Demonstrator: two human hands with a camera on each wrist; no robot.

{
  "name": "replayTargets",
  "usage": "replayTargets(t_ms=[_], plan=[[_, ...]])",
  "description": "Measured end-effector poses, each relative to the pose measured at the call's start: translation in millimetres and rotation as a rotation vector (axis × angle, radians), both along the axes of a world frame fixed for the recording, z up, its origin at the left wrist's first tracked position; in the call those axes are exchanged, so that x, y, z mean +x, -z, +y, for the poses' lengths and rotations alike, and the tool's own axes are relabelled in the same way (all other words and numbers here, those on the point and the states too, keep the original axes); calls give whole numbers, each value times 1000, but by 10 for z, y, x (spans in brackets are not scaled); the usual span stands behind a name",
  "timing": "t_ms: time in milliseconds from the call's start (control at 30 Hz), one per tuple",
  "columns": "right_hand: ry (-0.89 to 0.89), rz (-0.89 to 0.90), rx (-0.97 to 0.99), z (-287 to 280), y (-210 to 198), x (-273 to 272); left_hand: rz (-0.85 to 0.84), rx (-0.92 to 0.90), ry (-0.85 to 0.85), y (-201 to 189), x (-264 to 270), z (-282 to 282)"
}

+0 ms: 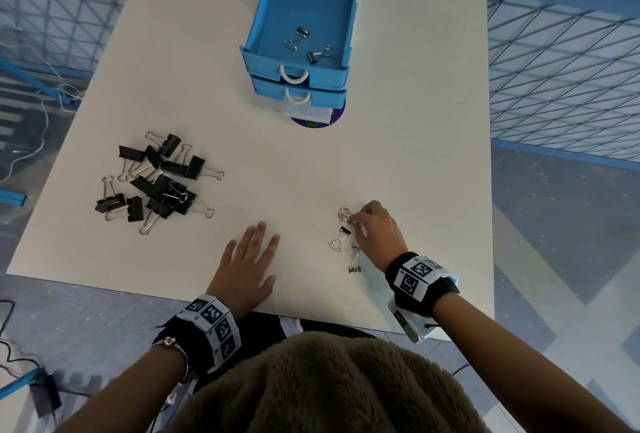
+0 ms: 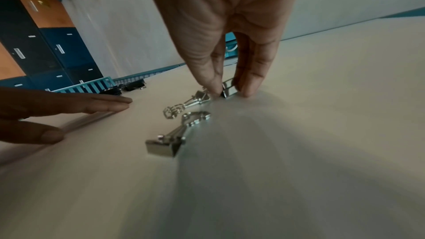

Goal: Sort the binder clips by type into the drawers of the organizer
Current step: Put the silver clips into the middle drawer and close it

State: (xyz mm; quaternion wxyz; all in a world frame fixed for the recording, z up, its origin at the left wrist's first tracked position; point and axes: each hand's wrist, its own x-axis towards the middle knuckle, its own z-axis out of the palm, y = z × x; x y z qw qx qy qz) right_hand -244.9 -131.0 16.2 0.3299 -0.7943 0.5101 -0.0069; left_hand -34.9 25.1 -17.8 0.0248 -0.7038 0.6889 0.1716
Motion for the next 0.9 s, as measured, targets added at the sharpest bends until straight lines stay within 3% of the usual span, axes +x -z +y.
replayTargets(t_ms=[267, 400, 533, 700, 800, 900], plan=[[-20, 19, -19, -122, 72, -37, -2, 10, 7, 9, 20, 1], [115, -126, 3, -173, 43, -11, -3, 8, 7, 13, 9, 8], [90, -359, -59, -297, -354, 254, -1, 0, 3, 30, 16, 7], [22, -576, -287, -820, -1071, 889, -6, -37, 13, 16, 24, 3], [46, -583, -384, -1232, -1327, 1246, -3, -53, 8, 26, 21, 10], [14, -472, -360, -1494, -1362, 1399, 0, -56, 2, 34, 14, 10]])
